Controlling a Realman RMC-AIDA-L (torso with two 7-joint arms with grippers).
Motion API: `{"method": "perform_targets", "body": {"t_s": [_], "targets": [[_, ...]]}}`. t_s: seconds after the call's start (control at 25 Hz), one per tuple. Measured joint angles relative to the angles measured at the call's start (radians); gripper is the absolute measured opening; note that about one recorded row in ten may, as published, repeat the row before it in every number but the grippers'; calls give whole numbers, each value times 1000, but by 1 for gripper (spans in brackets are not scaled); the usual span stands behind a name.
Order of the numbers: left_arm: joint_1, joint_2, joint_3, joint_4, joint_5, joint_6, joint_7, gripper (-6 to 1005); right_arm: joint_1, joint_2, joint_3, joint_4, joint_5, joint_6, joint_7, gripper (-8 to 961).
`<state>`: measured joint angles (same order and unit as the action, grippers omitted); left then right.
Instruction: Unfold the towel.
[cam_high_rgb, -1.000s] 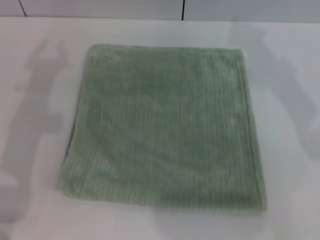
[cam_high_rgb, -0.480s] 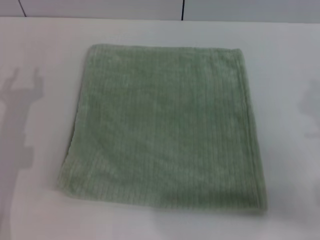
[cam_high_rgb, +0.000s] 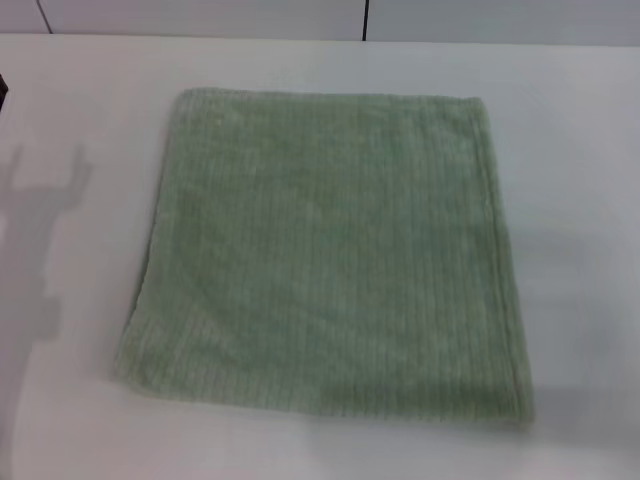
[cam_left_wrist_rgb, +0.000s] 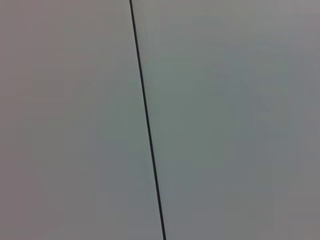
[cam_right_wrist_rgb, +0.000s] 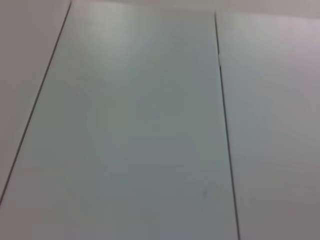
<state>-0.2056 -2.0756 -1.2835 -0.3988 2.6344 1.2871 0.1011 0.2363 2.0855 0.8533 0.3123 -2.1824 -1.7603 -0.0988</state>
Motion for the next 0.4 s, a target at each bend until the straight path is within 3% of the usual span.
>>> {"method": "perform_targets", "body": {"t_s": [0.32, 0.4], "targets": [[5, 0, 31, 22, -1, 1, -5, 808, 1, -1, -9, 0, -3, 34, -6, 589], [11, 0, 36, 23, -1, 2, -9, 808, 1, -1, -9, 0, -5, 39, -6, 589]]}}
